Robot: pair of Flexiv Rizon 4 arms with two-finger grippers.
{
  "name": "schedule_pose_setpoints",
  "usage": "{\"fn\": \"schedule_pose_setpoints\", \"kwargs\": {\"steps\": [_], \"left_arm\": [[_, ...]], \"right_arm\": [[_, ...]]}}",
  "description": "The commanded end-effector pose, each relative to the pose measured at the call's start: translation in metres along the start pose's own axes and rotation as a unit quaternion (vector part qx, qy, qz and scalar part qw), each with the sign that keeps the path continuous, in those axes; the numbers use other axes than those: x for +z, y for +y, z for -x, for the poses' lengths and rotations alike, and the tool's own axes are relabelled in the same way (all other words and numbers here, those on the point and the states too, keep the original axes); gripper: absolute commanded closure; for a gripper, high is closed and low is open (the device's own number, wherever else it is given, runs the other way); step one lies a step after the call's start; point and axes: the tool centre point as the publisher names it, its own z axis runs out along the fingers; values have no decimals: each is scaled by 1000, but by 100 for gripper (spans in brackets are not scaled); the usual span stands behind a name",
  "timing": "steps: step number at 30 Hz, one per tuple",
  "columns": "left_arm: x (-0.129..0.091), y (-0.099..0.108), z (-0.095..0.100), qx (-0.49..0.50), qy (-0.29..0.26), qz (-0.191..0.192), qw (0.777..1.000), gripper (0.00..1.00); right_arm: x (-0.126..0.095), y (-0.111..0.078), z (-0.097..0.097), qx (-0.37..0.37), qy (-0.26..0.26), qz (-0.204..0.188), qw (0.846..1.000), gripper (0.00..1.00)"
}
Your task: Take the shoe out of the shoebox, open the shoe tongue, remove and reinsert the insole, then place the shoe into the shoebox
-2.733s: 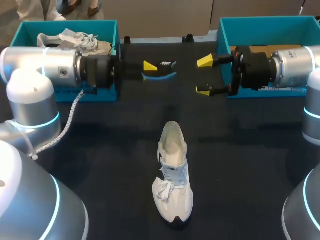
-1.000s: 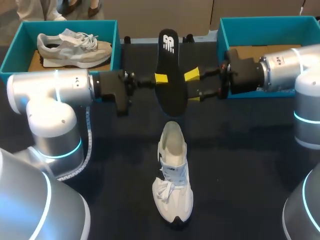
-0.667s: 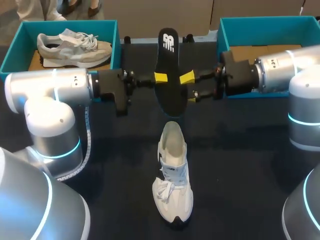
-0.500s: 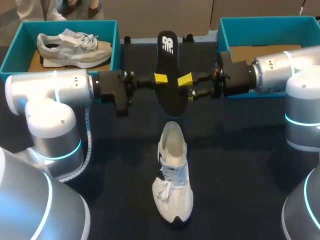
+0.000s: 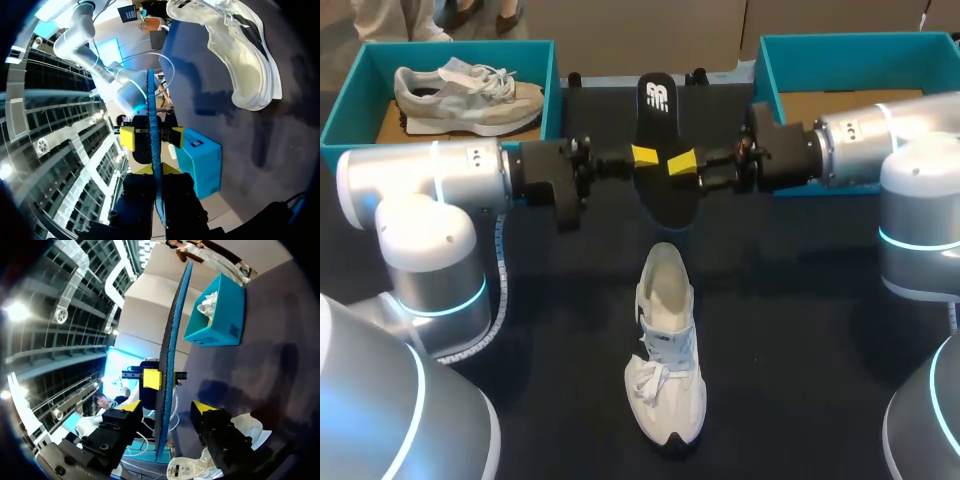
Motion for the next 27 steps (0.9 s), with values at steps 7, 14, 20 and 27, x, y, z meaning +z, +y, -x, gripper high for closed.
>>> {"fn": "schedule_pose_setpoints", "kwargs": {"steps": [7,14,20,27], "left_arm": [[4,0,0,-2,5,2,1000,100],[6,-2,0,-2,6,1,1000,100],[6,-2,0,0,7,1,1000,100],[5,-3,-1,0,10,2,1000,100]], "right_arm": [[1,-2,1,0,0,-2,1000,53],[0,-4,2,10,3,-2,1000,53],[-3,-6,1,32,1,2,999,55],[-4,-8,-1,41,-3,2,999,57]]}}
